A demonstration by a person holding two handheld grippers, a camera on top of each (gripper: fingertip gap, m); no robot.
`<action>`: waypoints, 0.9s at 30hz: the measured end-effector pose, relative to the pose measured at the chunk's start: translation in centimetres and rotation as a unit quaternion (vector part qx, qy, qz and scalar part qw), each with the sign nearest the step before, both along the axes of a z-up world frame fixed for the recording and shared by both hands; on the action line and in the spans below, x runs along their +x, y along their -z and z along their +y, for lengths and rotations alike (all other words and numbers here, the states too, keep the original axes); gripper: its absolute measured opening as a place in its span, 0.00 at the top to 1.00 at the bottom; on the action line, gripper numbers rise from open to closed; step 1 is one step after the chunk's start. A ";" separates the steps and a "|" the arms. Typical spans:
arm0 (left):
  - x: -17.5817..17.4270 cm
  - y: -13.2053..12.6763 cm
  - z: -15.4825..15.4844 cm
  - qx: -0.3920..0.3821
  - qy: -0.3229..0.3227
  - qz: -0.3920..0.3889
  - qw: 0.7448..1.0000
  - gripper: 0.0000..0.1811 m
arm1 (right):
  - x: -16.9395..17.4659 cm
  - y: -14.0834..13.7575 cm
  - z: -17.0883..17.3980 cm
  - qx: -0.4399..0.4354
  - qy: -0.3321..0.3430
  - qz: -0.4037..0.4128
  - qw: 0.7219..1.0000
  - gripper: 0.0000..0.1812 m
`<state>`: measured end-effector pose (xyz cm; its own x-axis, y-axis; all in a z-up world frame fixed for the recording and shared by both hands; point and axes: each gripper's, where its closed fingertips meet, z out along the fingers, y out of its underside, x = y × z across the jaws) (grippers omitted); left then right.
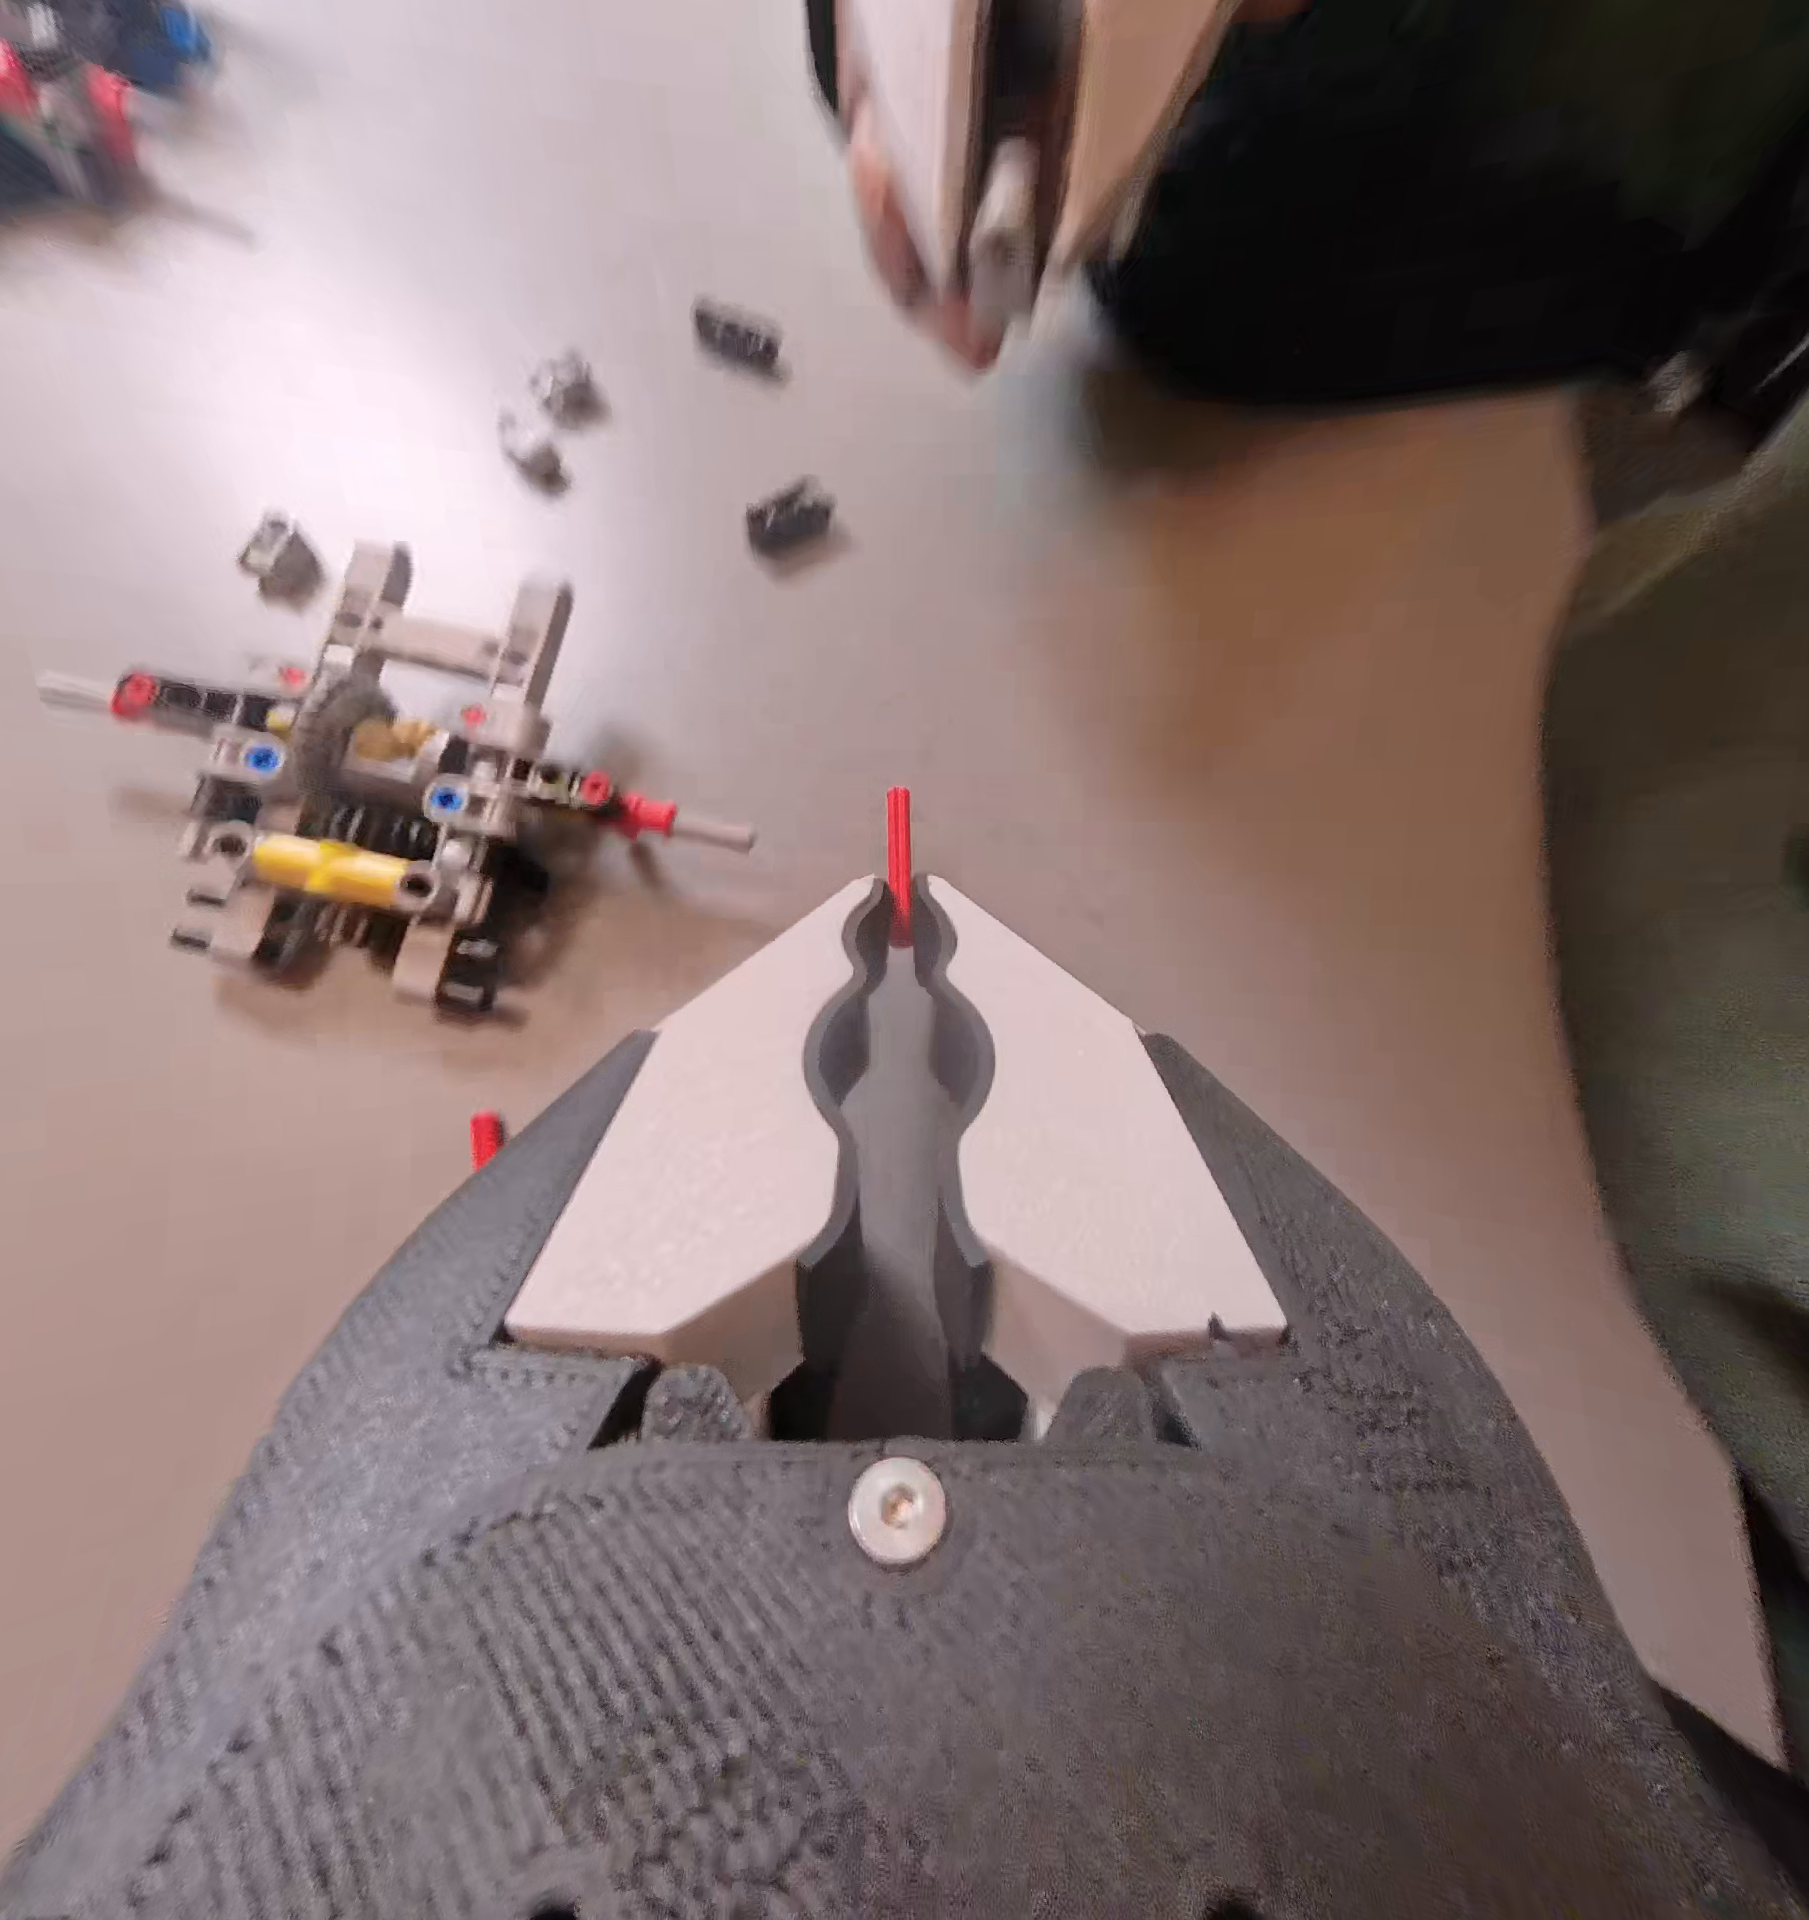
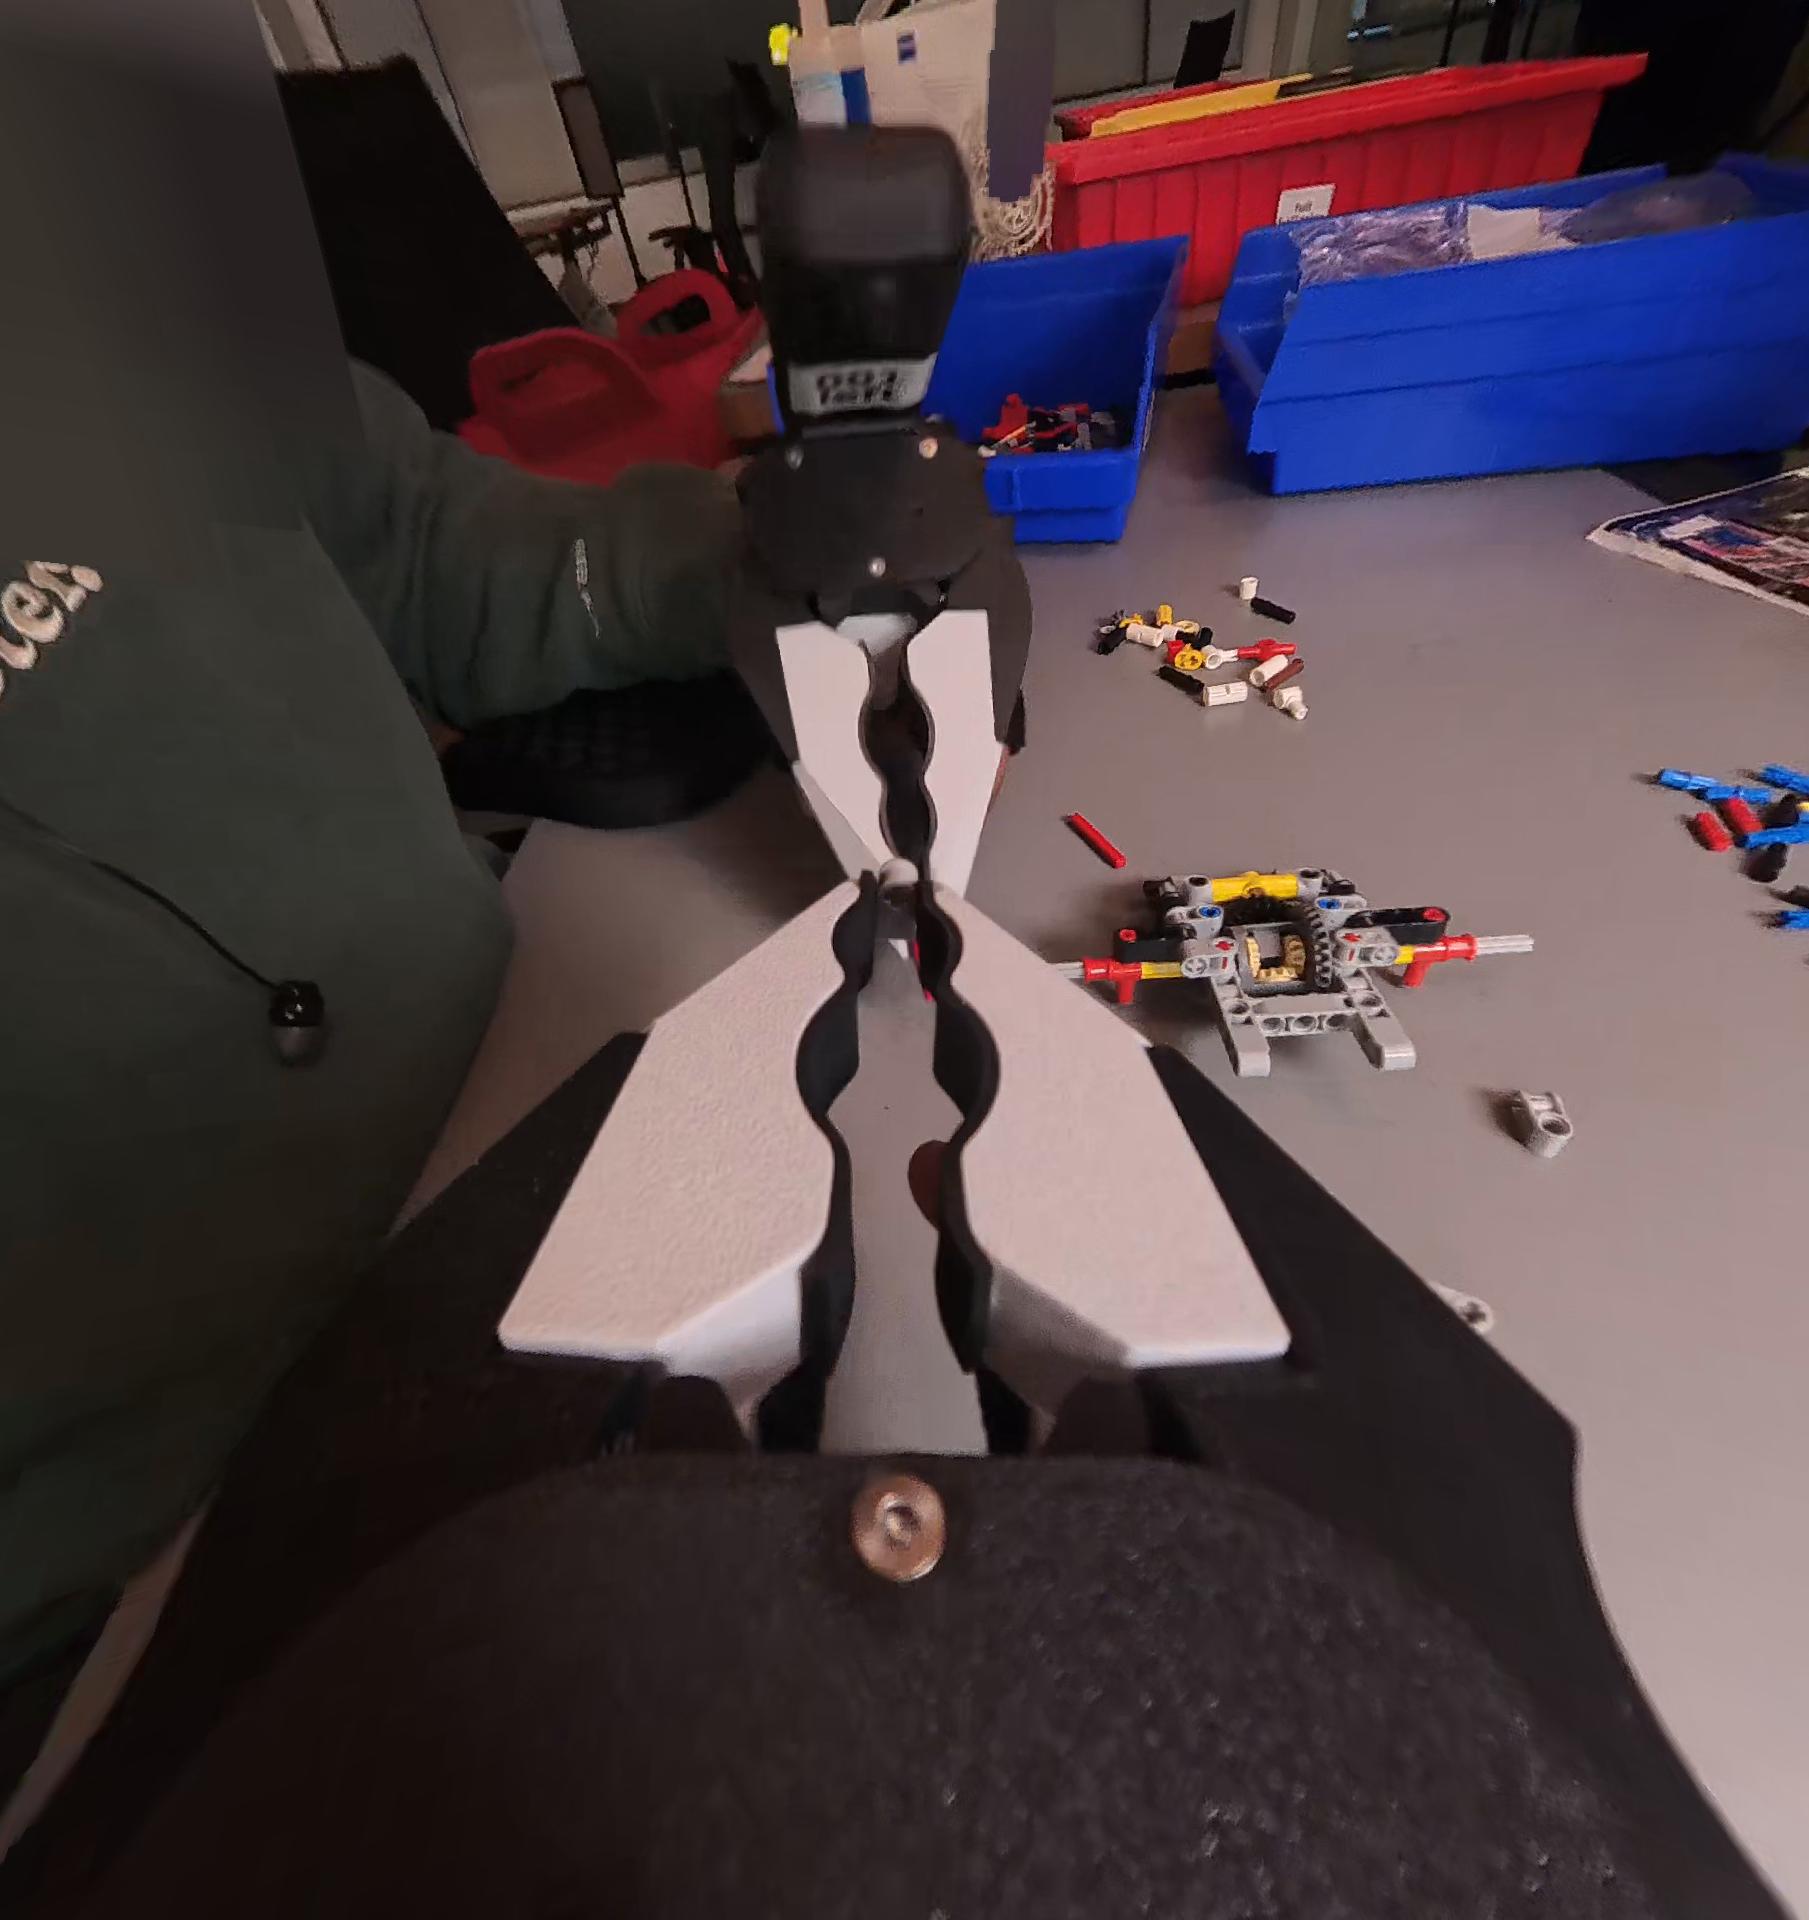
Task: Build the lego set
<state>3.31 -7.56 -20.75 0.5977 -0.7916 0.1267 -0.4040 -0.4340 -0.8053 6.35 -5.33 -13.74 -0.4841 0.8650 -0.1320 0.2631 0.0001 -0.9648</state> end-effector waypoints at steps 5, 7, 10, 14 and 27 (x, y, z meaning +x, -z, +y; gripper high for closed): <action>2.1 -4.1 -0.5 -0.011 0.021 -0.133 0.991 0.99 | 0.3 1.0 -1.5 0.050 -0.031 0.000 0.998 0.97; 2.4 -4.5 -0.7 -0.021 0.025 -0.152 0.988 0.99 | 0.3 1.1 -1.8 0.049 -0.041 0.002 0.998 0.97; 2.6 -4.8 -0.8 -0.036 0.027 -0.173 0.984 0.99 | 0.5 1.3 -2.1 0.044 -0.052 0.002 0.998 0.97; 2.9 -5.0 -1.2 -0.069 0.032 -0.206 0.976 0.99 | 0.4 1.3 -2.3 0.035 -0.060 0.005 0.998 0.97; 3.5 -5.7 -1.8 -0.221 0.035 -0.346 0.911 1.00 | 0.7 0.9 -2.9 -0.044 -0.101 0.009 0.994 0.97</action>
<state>6.80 -9.32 -15.07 0.2042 -0.6047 0.7698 0.0955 -0.7704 -0.6304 7.01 -8.23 -14.60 -0.6497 0.7353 -0.1932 0.2497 -0.0337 -0.9677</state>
